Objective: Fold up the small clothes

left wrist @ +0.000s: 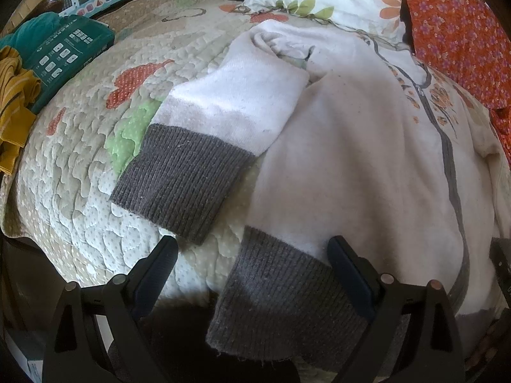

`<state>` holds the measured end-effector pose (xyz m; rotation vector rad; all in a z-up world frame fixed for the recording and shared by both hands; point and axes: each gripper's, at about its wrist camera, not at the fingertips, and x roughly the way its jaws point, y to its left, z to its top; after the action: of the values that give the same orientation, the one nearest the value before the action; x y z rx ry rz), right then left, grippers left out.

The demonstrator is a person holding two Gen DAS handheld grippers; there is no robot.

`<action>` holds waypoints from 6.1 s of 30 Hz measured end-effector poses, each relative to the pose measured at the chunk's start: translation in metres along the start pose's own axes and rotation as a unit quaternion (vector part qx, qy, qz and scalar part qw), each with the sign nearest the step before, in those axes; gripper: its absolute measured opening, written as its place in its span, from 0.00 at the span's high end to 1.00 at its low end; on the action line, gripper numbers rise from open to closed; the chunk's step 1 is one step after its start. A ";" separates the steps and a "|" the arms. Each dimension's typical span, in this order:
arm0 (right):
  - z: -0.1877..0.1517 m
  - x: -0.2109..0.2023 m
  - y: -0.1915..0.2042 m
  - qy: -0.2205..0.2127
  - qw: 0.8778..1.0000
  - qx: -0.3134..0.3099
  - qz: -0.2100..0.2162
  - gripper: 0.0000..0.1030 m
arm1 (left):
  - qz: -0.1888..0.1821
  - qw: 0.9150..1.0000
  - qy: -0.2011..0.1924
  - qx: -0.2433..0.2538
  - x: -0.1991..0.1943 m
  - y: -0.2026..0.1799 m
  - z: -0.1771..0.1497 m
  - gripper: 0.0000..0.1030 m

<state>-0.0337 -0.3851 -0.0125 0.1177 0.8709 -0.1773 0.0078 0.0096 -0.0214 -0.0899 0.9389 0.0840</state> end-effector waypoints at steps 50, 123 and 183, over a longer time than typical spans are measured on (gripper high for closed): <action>-0.006 -0.004 0.005 -0.019 1.000 -0.010 -0.018 0.00 | -0.007 0.997 -0.036 -0.074 -0.046 0.063 0.025 0.08; 0.142 -0.006 -0.120 0.019 0.989 0.046 -0.142 0.87 | -0.085 0.995 0.024 -0.052 -0.098 0.012 0.004 0.33; 0.104 -0.002 -0.317 0.094 0.978 0.158 -0.095 0.98 | -0.116 0.988 0.107 0.002 -0.074 -0.055 -0.015 0.31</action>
<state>-0.0211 -0.7131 0.0454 0.3541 1.0384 -0.4895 -0.0419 -0.0494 0.0319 -0.2071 1.1357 -0.1452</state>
